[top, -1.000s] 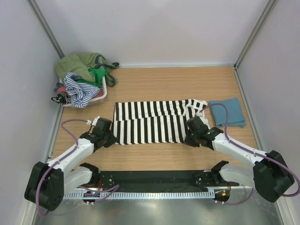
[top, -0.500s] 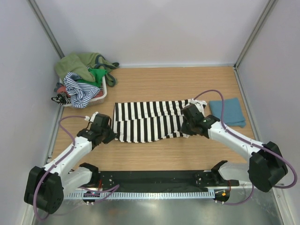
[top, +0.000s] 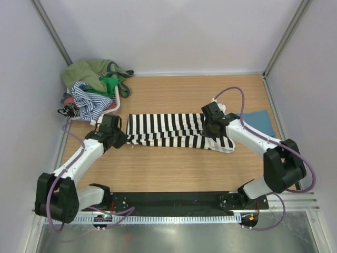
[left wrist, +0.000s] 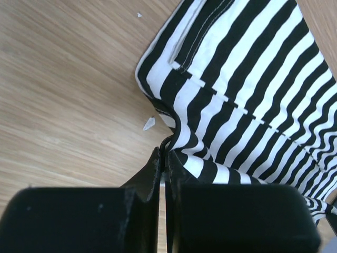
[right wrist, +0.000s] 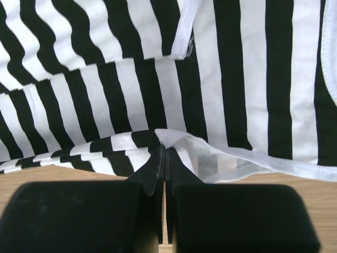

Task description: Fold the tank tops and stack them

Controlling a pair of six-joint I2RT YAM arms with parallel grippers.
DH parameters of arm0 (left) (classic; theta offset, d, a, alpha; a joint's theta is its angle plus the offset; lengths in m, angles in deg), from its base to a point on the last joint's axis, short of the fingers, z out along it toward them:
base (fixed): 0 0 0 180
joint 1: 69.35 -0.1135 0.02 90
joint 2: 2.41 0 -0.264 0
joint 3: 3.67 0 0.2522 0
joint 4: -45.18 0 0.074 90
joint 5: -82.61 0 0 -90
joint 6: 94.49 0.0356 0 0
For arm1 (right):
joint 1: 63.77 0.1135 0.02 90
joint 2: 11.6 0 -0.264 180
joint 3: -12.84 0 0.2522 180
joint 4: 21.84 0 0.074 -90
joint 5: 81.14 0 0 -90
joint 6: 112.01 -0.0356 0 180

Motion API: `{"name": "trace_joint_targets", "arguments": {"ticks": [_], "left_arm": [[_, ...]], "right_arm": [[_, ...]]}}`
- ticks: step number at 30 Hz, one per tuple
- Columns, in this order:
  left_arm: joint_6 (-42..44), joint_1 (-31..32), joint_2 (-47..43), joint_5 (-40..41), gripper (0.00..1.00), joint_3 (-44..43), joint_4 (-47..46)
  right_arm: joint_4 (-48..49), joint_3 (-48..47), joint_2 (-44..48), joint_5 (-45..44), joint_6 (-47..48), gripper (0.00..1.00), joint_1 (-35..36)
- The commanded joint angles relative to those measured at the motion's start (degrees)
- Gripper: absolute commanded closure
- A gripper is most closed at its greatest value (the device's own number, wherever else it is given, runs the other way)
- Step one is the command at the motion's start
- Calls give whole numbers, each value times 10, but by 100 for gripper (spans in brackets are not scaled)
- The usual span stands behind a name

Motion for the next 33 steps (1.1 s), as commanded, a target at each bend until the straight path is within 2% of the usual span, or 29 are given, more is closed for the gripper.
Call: {"name": "trace_joint_targets", "arguments": {"ticks": [1,12,33], "left_arm": [[-7,-16,28,-6,100,-31,-13],[-9,-40,132,-7,100,-94,-33],[0,-53,242,0,100,-189,-35]], "right_arm": [[7,-41,-20,10,32,99,-20],[6,-110,-93,48,69,99,-61],[-14,-213,-194,55,91,99,-88]]}}
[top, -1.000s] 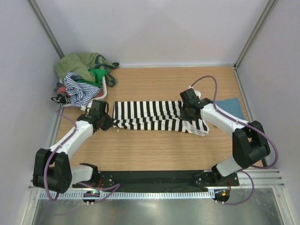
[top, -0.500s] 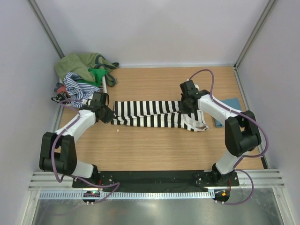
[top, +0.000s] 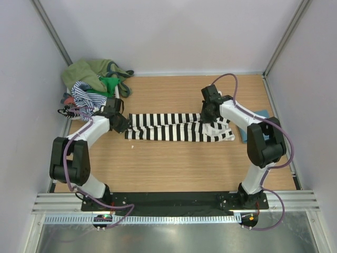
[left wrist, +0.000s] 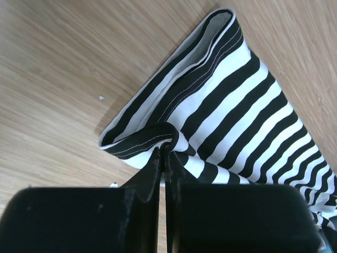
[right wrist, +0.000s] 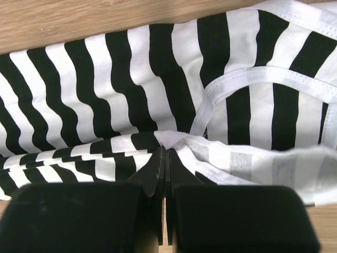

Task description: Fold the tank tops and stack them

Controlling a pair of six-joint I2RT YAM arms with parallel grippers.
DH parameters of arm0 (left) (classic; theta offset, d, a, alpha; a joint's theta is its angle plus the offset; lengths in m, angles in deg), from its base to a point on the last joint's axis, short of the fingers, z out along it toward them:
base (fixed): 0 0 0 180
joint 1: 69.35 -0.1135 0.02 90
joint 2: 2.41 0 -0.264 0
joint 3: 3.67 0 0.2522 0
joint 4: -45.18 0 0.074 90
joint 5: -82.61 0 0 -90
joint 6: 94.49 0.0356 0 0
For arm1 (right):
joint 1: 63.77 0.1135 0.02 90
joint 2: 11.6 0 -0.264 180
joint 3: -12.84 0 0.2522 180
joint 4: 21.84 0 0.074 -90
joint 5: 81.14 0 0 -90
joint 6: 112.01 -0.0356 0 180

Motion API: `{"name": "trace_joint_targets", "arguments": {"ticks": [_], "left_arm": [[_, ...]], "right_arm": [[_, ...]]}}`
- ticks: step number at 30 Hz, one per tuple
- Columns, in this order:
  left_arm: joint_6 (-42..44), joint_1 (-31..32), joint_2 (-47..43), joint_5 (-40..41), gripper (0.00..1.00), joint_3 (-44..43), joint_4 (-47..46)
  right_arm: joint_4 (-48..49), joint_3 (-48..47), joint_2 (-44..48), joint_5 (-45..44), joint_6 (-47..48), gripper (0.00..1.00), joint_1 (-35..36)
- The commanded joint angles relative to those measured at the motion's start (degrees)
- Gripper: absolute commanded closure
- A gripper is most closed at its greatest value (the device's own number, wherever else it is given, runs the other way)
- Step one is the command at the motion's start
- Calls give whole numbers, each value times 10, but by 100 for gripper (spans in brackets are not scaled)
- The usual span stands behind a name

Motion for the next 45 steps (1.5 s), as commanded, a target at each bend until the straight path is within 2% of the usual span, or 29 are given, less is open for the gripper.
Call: {"name": "trace_joint_targets", "arguments": {"ticks": [1,9,17,19,20,21,22,23,24,26,27,29,31,35,42,45], "left_arm": [[6,-6,17,11,100,-32,-14],[18,-10,59,14,100,-62,-13],[37,-12,88,-5,87,-92,-11],[42,-12,83,-2,83,-94,-12],[47,-13,81,-2,75,-94,-12],[50,-13,78,-4,62,-94,-12],[57,-13,69,-14,54,-93,-13],[61,-12,63,-19,48,-90,-18],[62,-12,56,-22,44,-81,-26],[66,-12,28,-24,39,-71,-34],[68,-12,18,-23,37,-63,-39],[77,-12,-8,-21,36,-58,-40],[84,-12,-23,-22,35,-52,-39],[116,-5,-65,-28,32,-39,-30],[121,22,-118,-47,35,44,-29],[129,22,-125,-43,36,78,-42]], "right_arm": [[-4,-30,-10,-2,10,99,-7],[-7,-58,-32,-5,8,99,-12],[0,-66,-51,-19,0,98,-16],[3,-68,-54,-18,-1,94,-16],[2,-70,-55,-24,-4,92,-16],[1,-70,-57,-26,-5,84,-17],[4,-70,-55,-28,-6,82,-16],[7,-65,-54,-32,-7,81,-16],[9,-63,-45,-33,-8,73,-17],[20,-50,-32,-41,-11,64,-17],[24,-43,-12,-47,-17,56,-16],[51,-10,19,-55,-22,45,-17],[78,29,66,-55,-28,40,-17],[102,92,134,-31,-26,43,-17],[94,200,207,-15,-62,49,-17],[103,255,248,-22,-93,46,-19]]}}
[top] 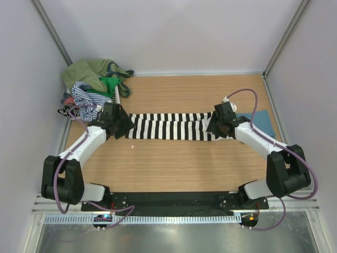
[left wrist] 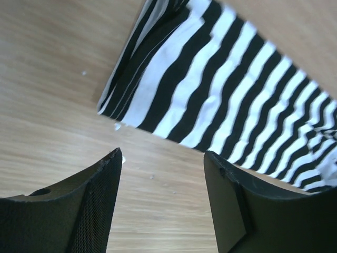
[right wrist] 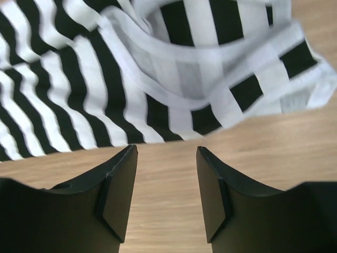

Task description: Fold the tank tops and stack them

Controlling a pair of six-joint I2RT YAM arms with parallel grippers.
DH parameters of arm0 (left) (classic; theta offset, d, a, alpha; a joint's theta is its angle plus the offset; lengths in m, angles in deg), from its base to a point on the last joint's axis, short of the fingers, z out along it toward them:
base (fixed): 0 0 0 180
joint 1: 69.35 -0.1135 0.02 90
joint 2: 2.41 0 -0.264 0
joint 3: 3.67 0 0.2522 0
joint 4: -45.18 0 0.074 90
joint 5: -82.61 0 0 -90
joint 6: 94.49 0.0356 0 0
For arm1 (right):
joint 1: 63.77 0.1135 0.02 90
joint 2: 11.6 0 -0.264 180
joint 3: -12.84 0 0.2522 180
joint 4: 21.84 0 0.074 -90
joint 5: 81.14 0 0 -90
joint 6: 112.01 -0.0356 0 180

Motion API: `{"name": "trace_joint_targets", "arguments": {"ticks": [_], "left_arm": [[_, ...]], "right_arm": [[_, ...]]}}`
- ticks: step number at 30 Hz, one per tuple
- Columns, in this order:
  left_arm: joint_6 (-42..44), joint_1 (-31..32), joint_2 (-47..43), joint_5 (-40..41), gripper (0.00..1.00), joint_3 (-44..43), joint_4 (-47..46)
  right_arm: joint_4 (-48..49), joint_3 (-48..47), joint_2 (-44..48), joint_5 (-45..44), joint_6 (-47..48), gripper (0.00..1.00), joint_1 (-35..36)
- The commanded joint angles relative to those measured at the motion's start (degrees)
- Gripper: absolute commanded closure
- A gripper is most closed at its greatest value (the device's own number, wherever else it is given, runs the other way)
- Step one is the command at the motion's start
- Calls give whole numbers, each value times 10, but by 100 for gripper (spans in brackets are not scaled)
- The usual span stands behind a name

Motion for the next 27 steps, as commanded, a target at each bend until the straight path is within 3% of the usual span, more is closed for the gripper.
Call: {"name": "trace_joint_targets", "arguments": {"ticks": [1,7,13,18,22,27], "left_arm": [[22,-1,-12,-7,36,32,-18],[28,-1,7,-27,41,51,-36],[27,-1,46,-24,52,53,-60],[28,0,87,-16,52,40,-65],[25,-1,109,-16,45,42,-71],[25,-1,146,4,46,33,-75]], "right_arm": [[24,60,52,-4,-47,45,-4],[48,110,83,-12,-76,43,-7],[76,116,54,-4,-72,51,-38],[87,105,26,4,-66,51,-53],[99,96,4,0,-68,50,-58],[113,71,-46,-6,-75,50,-64]]}}
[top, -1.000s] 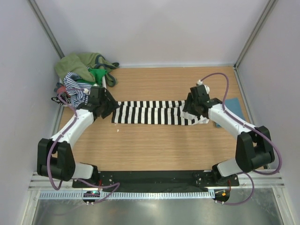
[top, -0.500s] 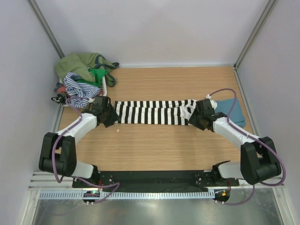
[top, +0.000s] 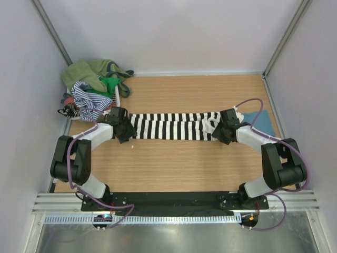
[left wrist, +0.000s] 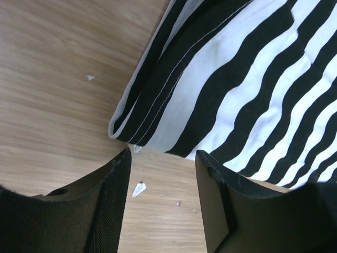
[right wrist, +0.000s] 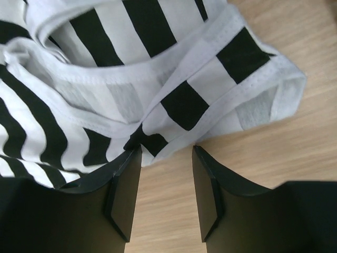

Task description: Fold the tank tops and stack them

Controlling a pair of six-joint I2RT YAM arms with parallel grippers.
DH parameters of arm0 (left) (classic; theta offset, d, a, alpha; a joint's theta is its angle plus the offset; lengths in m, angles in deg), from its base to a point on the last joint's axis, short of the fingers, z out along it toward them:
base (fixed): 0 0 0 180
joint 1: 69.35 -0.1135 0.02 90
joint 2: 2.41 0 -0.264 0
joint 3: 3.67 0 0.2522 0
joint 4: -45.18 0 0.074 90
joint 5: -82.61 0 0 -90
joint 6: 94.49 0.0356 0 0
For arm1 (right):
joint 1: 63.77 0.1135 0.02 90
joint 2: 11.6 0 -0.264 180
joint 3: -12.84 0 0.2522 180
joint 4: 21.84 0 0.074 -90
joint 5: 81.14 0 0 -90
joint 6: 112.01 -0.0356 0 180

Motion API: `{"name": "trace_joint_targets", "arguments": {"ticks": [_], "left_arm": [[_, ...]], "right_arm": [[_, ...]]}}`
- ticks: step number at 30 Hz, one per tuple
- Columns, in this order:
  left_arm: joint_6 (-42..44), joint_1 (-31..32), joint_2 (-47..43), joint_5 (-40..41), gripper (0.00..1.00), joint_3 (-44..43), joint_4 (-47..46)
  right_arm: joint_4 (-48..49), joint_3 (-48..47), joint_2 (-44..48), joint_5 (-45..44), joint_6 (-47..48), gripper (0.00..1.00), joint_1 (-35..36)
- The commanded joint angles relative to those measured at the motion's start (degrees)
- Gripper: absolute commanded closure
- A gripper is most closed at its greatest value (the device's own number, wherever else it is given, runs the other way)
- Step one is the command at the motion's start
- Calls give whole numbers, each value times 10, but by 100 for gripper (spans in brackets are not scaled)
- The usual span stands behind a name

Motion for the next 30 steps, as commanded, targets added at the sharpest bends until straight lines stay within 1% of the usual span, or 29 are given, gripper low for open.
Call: {"name": "trace_joint_targets", "arguments": {"ticks": [1,2,3,5,6,7,8,9,12,13,14,16,17,18,19,20,22,23,24,25,27,28,29,30], "left_arm": [[9,0,43,21,47,-9,-17],[9,-1,47,24,49,-13,-17],[9,0,50,29,54,-14,-17],[8,0,56,49,58,-13,-17],[8,0,57,51,65,-13,-17],[9,0,58,52,68,-13,-21],[10,-1,65,50,72,-13,-22],[12,-1,67,50,79,-13,-21],[13,2,71,41,100,-12,-22],[12,4,66,41,100,-6,-22],[7,15,53,41,100,-1,-22],[-5,30,32,42,100,12,-23],[-14,52,19,45,100,34,-22],[-44,66,-14,54,100,47,-27],[-61,100,-31,60,100,81,-31],[-84,120,-53,65,100,100,-38],[-156,170,-111,91,100,153,-65],[-184,232,-126,102,100,169,-73],[-239,266,-150,129,100,182,-90],[-267,338,-158,144,100,198,-95],[-332,410,-159,180,100,195,-96],[-346,445,-153,209,99,189,-95],[-362,509,-143,223,94,180,-95],[-369,538,-131,233,75,169,-97]], "right_arm": [[33,-42,-27,-12,-12,51,-6],[35,-47,-32,-17,-11,51,-9],[34,-56,-42,-20,-10,52,-10],[38,-64,-50,-24,-7,59,-11],[39,-68,-50,-24,-6,62,-11],[41,-69,-56,-22,-3,70,-10],[43,-71,-59,-20,-3,75,-10],[43,-77,-63,-21,-1,81,-11],[43,-97,-79,-19,6,90,-12],[41,-105,-92,-17,8,91,-13],[34,-117,-101,-17,11,94,-14],[22,-157,-120,-12,18,97,-20],[19,-171,-140,-10,20,97,-23],[15,-198,-150,-4,22,99,-25],[13,-212,-163,4,25,99,-31],[12,-227,-188,9,26,99,-34],[11,-281,-222,31,26,99,-42],[9,-302,-238,40,26,99,-43],[11,-345,-277,50,26,99,-45],[11,-368,-296,71,26,99,-45],[23,-431,-354,111,26,99,-45],[33,-449,-376,131,21,98,-44],[60,-467,-395,176,12,97,-43],[73,-502,-435,200,4,95,-43]]}}
